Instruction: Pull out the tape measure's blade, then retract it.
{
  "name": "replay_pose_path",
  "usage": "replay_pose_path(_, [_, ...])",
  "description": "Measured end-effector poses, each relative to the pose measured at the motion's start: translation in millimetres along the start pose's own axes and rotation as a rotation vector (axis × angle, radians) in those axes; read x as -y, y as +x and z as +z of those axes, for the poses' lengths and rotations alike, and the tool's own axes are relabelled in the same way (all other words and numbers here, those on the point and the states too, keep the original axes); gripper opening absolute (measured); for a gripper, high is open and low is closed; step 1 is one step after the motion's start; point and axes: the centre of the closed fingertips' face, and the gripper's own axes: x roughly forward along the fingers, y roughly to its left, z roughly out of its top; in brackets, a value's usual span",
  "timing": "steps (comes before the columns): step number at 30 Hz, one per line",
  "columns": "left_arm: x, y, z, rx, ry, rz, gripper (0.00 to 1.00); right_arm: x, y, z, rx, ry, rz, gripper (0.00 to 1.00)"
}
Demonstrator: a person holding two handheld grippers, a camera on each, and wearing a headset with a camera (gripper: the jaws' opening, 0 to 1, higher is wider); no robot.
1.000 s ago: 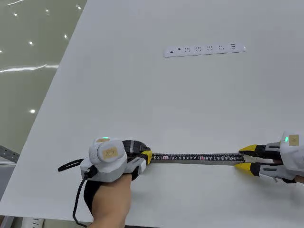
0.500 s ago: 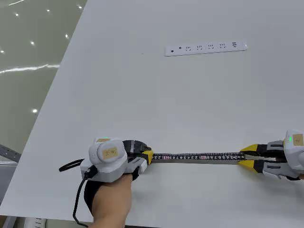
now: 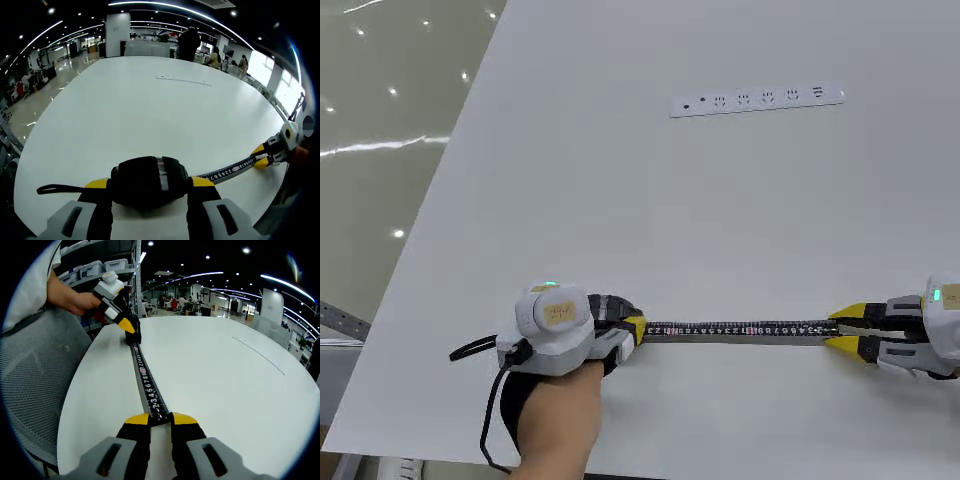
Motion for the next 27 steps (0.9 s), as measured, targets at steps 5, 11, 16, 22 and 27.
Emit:
replay_pose_path(5, [0.3,-0.3,-0.1,0.003,-0.002,-0.002,0.57,-3.4,9.8,6.4,0.010,-0.008,0.020,0.13])
replay_pose_path(11, [0.4,-0.6,-0.1,0.006,-0.003,-0.005,0.57,-6.5,18.6,11.4,0.036,0.004,0.040,0.13])
replay_pose_path(16, [0.5,-0.8,-0.2,0.005,-0.003,-0.008,0.57,-13.2,28.2,19.9,0.062,0.010,0.061,0.13])
replay_pose_path(22, [0.6,-0.5,-0.3,0.004,-0.004,-0.009,0.57,-15.0,32.4,25.3,0.075,0.009,0.066,0.13])
replay_pose_path(27, [0.9,-0.6,-0.2,0.010,-0.004,-0.011,0.57,-18.4,35.4,28.7,0.090,0.009,0.085,0.13])
